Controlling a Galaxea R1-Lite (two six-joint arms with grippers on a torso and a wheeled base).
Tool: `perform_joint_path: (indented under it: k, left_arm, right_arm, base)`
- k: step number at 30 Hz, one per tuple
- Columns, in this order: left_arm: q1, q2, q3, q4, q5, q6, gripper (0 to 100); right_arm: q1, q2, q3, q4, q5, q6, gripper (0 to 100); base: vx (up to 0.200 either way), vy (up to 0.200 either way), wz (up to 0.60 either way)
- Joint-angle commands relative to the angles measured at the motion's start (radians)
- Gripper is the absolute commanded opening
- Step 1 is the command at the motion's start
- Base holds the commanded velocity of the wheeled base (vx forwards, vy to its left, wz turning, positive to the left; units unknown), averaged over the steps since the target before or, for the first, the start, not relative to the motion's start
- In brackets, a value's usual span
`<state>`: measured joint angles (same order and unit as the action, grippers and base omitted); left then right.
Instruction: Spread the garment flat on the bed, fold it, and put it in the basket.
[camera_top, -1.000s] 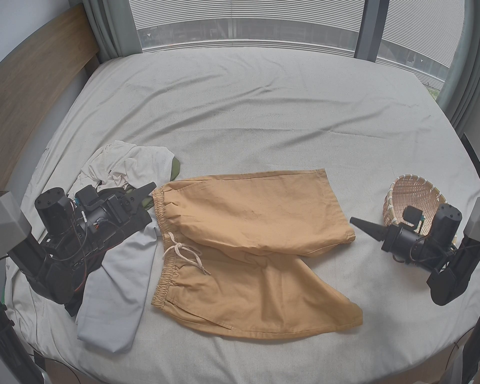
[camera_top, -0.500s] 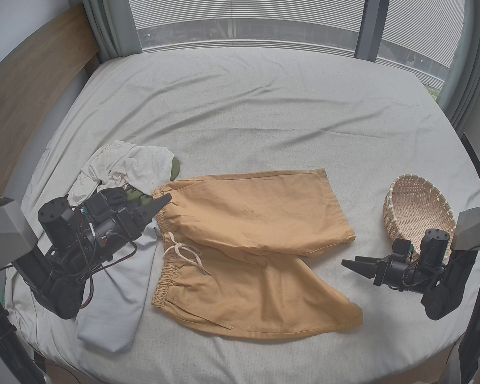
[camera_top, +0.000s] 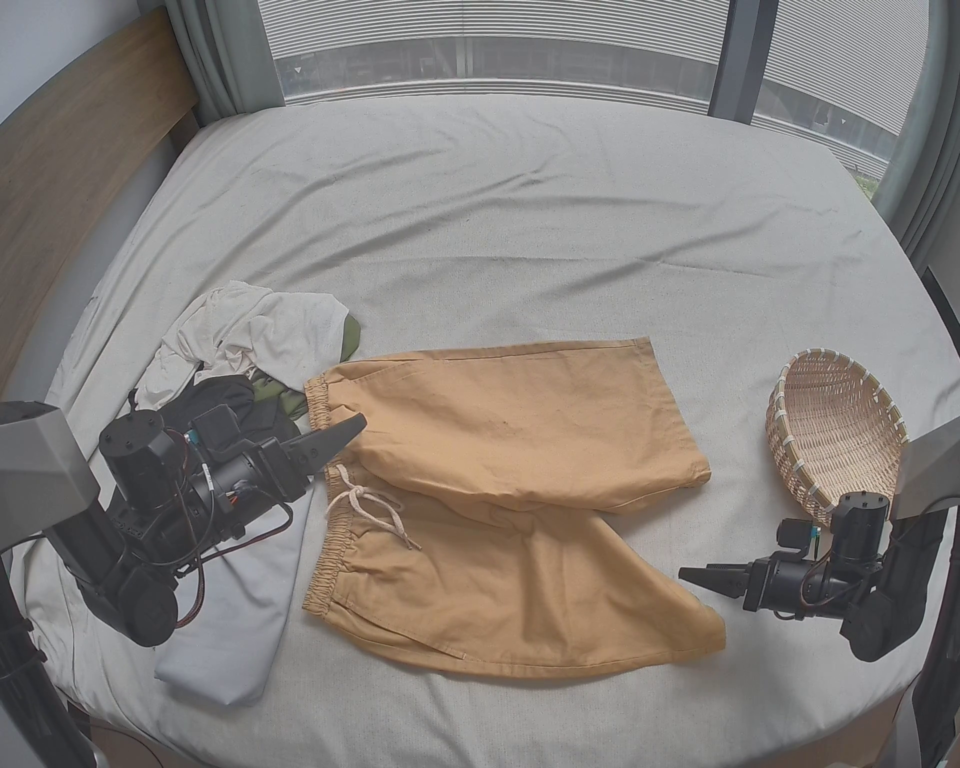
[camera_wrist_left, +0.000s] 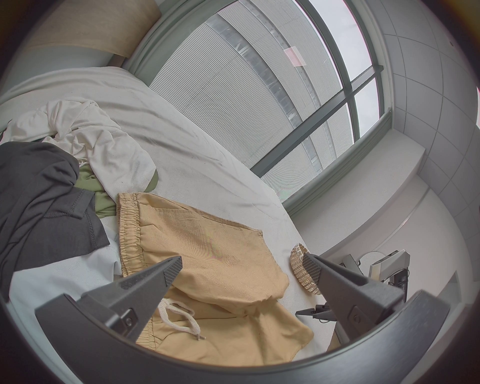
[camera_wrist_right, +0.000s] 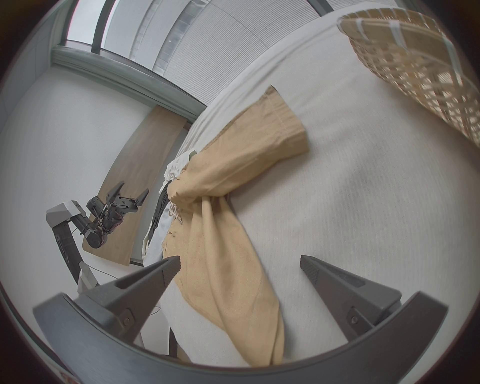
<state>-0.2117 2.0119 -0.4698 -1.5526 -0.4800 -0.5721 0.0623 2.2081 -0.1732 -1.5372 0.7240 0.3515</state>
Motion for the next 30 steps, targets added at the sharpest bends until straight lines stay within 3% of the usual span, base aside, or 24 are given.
perform_joint_path:
  k: [1,12,23,28,30]
  left_arm:
    - [-0.005,0.007,0.0,0.0,0.001,0.001,100]
    - [-0.006,0.014,0.0,0.0,0.001,0.003,100]
    - [-0.006,0.045,-0.003,0.0,0.003,0.031,100]
    - [-0.008,0.056,-0.004,-0.001,0.003,0.034,100]
    - [-0.008,0.057,-0.004,-0.001,0.003,0.034,100]
  right_arm:
    - [0.004,0.028,0.044,0.0,0.0,0.0,100]
    - [0.05,0.047,0.139,-0.001,0.002,-0.005,100]
    - [0.096,0.001,0.123,-0.003,0.003,0.011,100]
    - [0.102,-0.071,0.1,-0.003,0.003,0.083,100]
    - [0.123,-0.126,0.09,-0.003,0.005,0.15,100]
  base:
    - [0.0,0.0,0.0]
    - [0.0,0.0,0.0]
    - [0.0,0.0,0.0]
    - [0.0,0.0,0.0]
    - [0.0,0.0,0.0]
